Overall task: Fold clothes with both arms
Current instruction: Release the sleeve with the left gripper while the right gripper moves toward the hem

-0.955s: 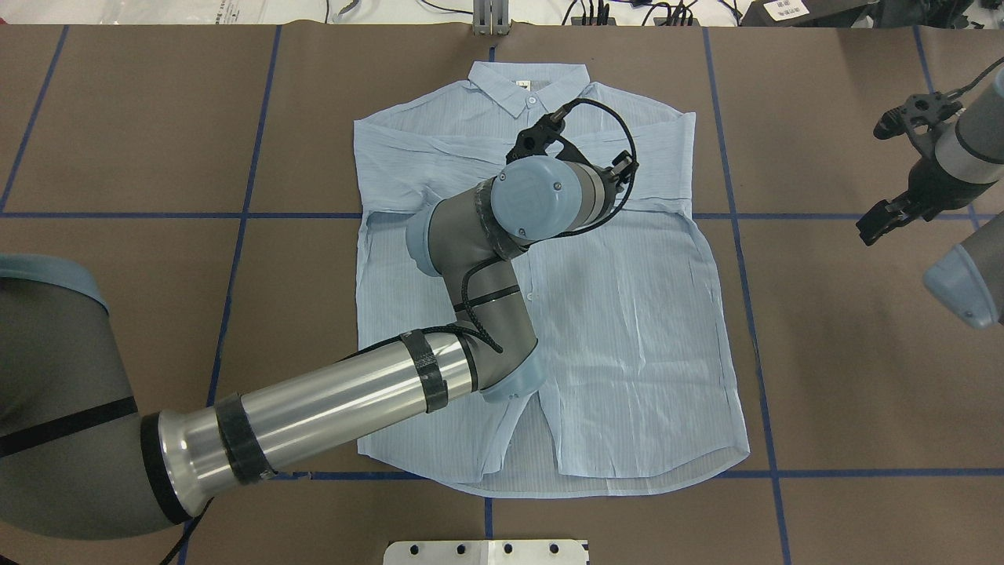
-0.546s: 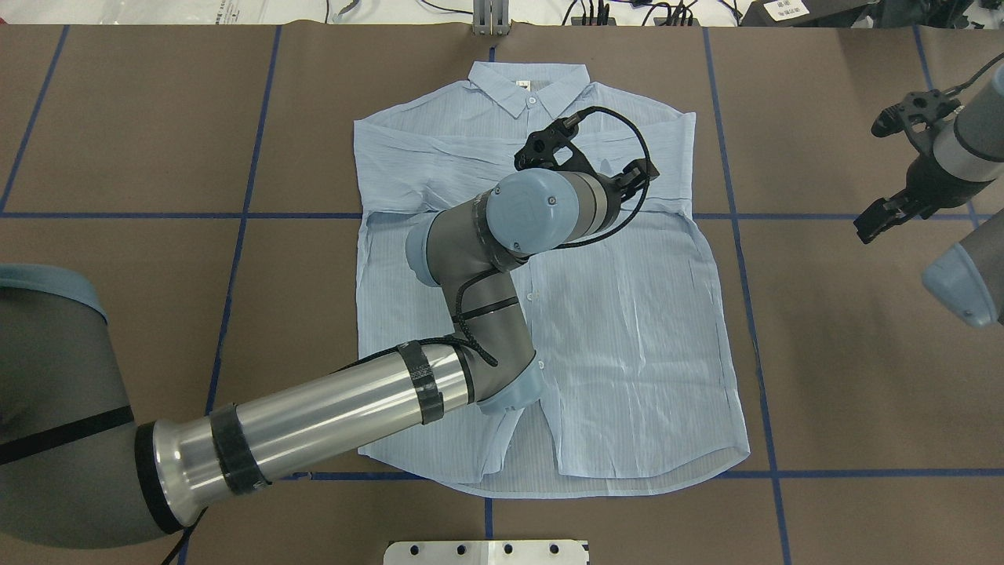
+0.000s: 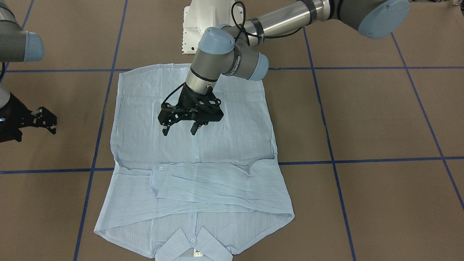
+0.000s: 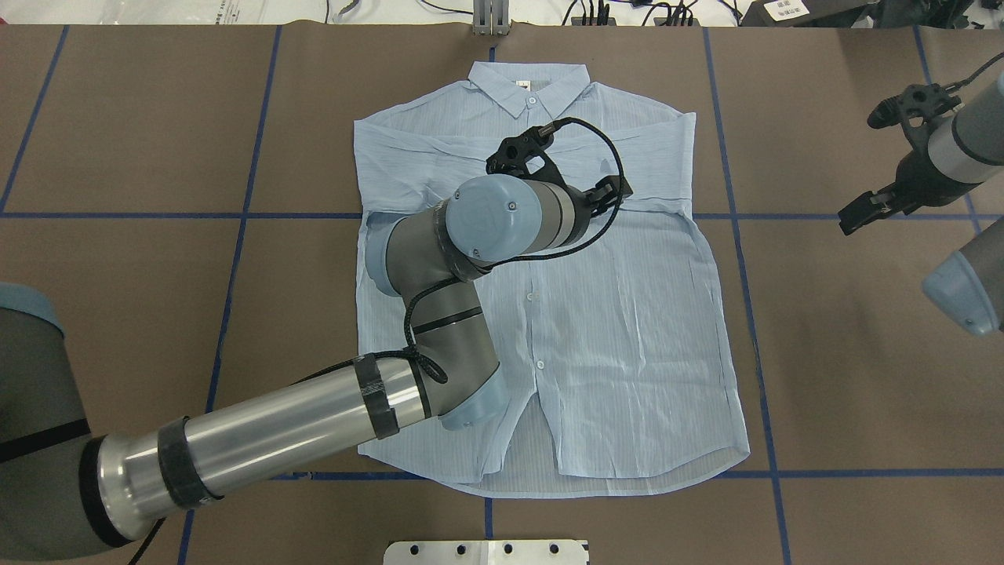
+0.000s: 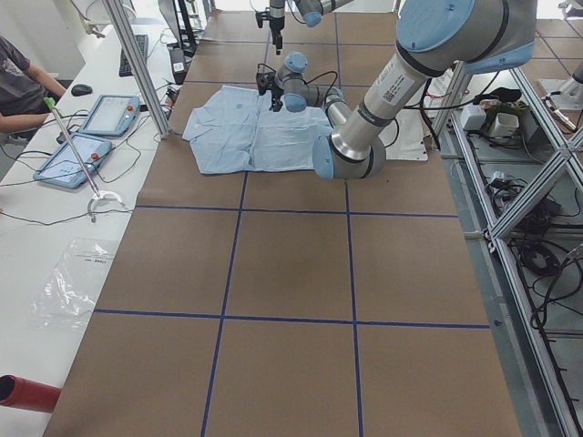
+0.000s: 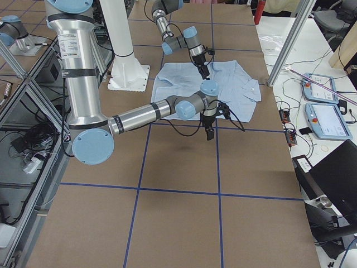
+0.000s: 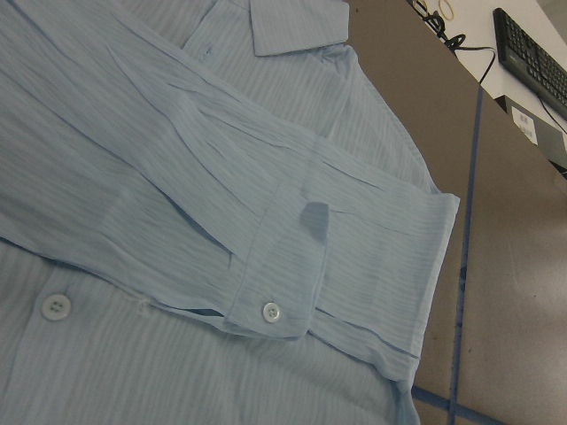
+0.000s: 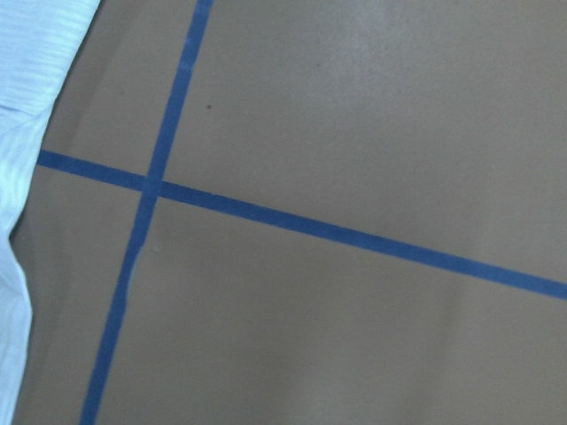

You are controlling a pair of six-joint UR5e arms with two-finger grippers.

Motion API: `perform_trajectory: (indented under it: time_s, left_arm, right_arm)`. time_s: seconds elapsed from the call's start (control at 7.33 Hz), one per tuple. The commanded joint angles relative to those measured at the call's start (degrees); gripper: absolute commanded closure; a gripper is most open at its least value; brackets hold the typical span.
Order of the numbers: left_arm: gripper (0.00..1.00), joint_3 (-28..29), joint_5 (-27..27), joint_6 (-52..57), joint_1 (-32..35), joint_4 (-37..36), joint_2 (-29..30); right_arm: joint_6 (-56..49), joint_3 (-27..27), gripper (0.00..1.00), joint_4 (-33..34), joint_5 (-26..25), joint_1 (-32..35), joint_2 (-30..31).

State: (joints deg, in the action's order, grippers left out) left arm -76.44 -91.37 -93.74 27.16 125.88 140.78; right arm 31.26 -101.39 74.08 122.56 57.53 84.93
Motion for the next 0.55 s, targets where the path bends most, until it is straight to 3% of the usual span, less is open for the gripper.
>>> perform_trajectory:
  time_s: [0.0,0.27,0.41]
  left_arm:
    - [0.0,-21.2,-3.2,9.1,0.2,-10.2,-15.7]
    - [0.0,-27.3,-3.9,13.6,0.4,-14.8,-22.2]
    - [0.0,-29.0,-6.3,17.4,0.4,-15.1,-24.8]
  right_arm:
    - [11.9,-5.2,0.0,-7.9,0.1,-4.8,5.8]
    - [20.8,-10.3,0.0,-7.9,-2.2,-10.8,8.3]
    - [29.3,-12.8,0.0,-7.9,-8.2,-17.9,8.3]
